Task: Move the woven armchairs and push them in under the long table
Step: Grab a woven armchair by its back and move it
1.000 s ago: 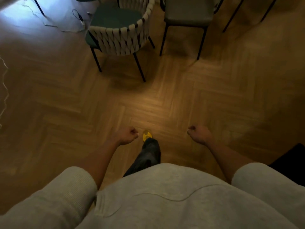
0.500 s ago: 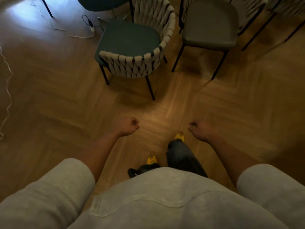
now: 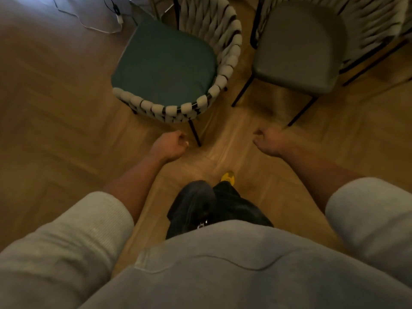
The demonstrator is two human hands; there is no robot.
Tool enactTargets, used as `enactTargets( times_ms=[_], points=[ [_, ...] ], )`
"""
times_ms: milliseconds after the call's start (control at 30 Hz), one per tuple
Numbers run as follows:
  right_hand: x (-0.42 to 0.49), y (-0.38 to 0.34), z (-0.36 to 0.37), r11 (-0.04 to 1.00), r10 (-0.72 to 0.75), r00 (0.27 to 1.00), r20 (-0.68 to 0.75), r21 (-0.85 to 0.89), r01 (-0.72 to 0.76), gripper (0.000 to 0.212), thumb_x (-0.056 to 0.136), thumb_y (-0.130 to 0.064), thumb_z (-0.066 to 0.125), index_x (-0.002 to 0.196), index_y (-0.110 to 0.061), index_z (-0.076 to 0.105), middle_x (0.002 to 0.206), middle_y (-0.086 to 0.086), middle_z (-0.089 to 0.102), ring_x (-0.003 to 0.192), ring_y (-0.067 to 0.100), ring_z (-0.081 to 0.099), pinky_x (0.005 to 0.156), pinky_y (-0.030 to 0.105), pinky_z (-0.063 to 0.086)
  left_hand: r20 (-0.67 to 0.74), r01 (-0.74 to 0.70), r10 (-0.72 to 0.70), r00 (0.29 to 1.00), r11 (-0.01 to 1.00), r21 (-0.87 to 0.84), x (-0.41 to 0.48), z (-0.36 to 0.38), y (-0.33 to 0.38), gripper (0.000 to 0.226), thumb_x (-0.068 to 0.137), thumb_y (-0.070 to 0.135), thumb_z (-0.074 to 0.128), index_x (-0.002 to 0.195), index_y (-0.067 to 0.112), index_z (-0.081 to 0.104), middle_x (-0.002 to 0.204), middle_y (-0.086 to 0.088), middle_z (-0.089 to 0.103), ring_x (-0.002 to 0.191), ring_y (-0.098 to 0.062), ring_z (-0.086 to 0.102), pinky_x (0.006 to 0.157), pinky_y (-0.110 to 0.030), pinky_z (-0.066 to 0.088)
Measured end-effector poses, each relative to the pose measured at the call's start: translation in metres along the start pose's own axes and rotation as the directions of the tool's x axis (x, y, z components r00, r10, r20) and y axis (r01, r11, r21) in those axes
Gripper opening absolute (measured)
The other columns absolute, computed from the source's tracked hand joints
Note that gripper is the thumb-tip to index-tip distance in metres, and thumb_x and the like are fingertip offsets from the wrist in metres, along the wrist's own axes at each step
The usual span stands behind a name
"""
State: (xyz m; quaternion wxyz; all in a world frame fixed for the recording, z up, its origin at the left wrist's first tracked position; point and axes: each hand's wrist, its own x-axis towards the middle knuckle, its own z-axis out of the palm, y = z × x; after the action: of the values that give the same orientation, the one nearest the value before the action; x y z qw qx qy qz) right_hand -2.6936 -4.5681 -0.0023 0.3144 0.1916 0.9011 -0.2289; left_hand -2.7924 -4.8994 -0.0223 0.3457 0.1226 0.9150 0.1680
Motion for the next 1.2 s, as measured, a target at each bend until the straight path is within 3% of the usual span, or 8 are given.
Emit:
enactTargets(
  times_ms=[133,233,433,600,700,833,1000,1200],
  points=[
    [0.067,-0.022,-0.064,0.983,-0.132,0.991,-0.031,-0.13,0.127,0.045,0.099,-0.032,0.057,0.14,-0.013,0.058,0.14,0.014,0.06,0.127,0.035,0.057,0.104,0.041,0.048,-0.192,-0.083,0.094,0.977,0.994,0.067,0.05,-0.016,0.028,0.052,0.091,0.038,0.064,0.138,0.016,0.056,0.134,-0.009,0.061,0.126,-0.03,0.055,0.101,-0.048,0.051],
    [0.117,-0.041,-0.103,0.959,-0.211,0.977,-0.038,-0.202,0.199,0.048,0.098,-0.031,0.059,0.142,-0.013,0.055,0.14,0.016,0.057,0.126,0.036,0.055,0.104,0.043,0.047,-0.218,-0.063,0.101,0.971,0.982,0.177,0.093,-0.028,0.037,0.064,0.088,0.046,0.064,0.142,0.015,0.051,0.138,-0.011,0.059,0.128,-0.031,0.052,0.105,-0.049,0.047],
    [0.221,-0.067,-0.146,0.847,-0.36,0.933,0.01,-0.416,0.332,0.066,0.092,-0.026,0.065,0.15,-0.007,0.04,0.156,0.019,0.036,0.14,0.04,0.036,0.116,0.047,0.035,0.016,0.056,-0.06,0.998,0.984,0.166,0.178,-0.034,0.041,0.074,0.087,0.052,0.067,0.148,0.017,0.045,0.144,-0.01,0.053,0.131,-0.031,0.049,0.107,-0.046,0.045],
    [0.29,-0.082,-0.178,0.717,-0.438,0.894,0.095,-0.564,0.411,0.089,0.081,-0.019,0.079,0.155,-0.008,0.032,0.166,0.013,0.019,0.152,0.04,0.014,0.118,0.055,0.034,0.169,0.082,-0.108,0.98,0.985,0.151,0.213,-0.019,0.049,0.069,0.076,0.055,0.07,0.132,0.02,0.052,0.129,-0.007,0.059,0.118,-0.03,0.057,0.095,-0.044,0.05],
    [0.33,-0.093,-0.19,0.572,-0.493,0.844,0.21,-0.653,0.496,0.095,0.08,-0.022,0.082,0.158,-0.014,0.03,0.169,0.01,0.015,0.155,0.04,0.004,0.122,0.056,0.025,0.12,0.159,-0.177,0.977,0.976,0.147,0.221,-0.003,0.062,0.067,0.078,0.062,0.063,0.129,0.021,0.053,0.124,-0.005,0.061,0.113,-0.029,0.06,0.089,-0.043,0.052],
    [0.38,-0.104,-0.201,0.328,-0.544,0.766,0.341,-0.755,0.569,0.084,0.084,-0.03,0.076,0.156,-0.013,0.034,0.163,0.011,0.03,0.155,0.041,0.005,0.126,0.058,0.002,0.001,0.313,-0.314,0.949,0.944,0.102,0.224,0.011,0.077,0.062,0.079,0.074,0.05,0.121,0.03,0.059,0.111,0.001,0.067,0.096,-0.023,0.066,0.074,-0.035,0.051],
    [0.419,-0.114,-0.203,-0.033,-0.452,0.704,0.547,-0.8,0.6,0.076,0.083,-0.053,0.065,0.149,-0.02,0.047,0.148,0.003,0.051,0.151,0.04,0.019,0.121,0.065,-0.011,-0.051,0.463,-0.463,0.885,0.886,-0.002,0.219,0.017,0.101,0.042,0.076,0.044,0.059,0.115,0.029,0.063,0.098,0.005,0.069,0.087,-0.016,0.064,0.065,-0.029,0.035],
    [0.429,-0.128,-0.198,-0.19,-0.408,0.625,0.665,-0.732,0.655,0.06,0.085,-0.055,0.059,0.141,-0.033,0.053,0.142,-0.004,0.055,0.143,0.031,0.037,0.119,0.066,-0.012,-0.103,0.602,-0.617,0.78,0.785,-0.143,0.216,0.026,0.123,0.045,0.079,0.042,0.063,0.123,0.033,0.063,0.112,0.005,0.069,0.094,-0.017,0.065,0.077,-0.03,0.042]
  ],
)
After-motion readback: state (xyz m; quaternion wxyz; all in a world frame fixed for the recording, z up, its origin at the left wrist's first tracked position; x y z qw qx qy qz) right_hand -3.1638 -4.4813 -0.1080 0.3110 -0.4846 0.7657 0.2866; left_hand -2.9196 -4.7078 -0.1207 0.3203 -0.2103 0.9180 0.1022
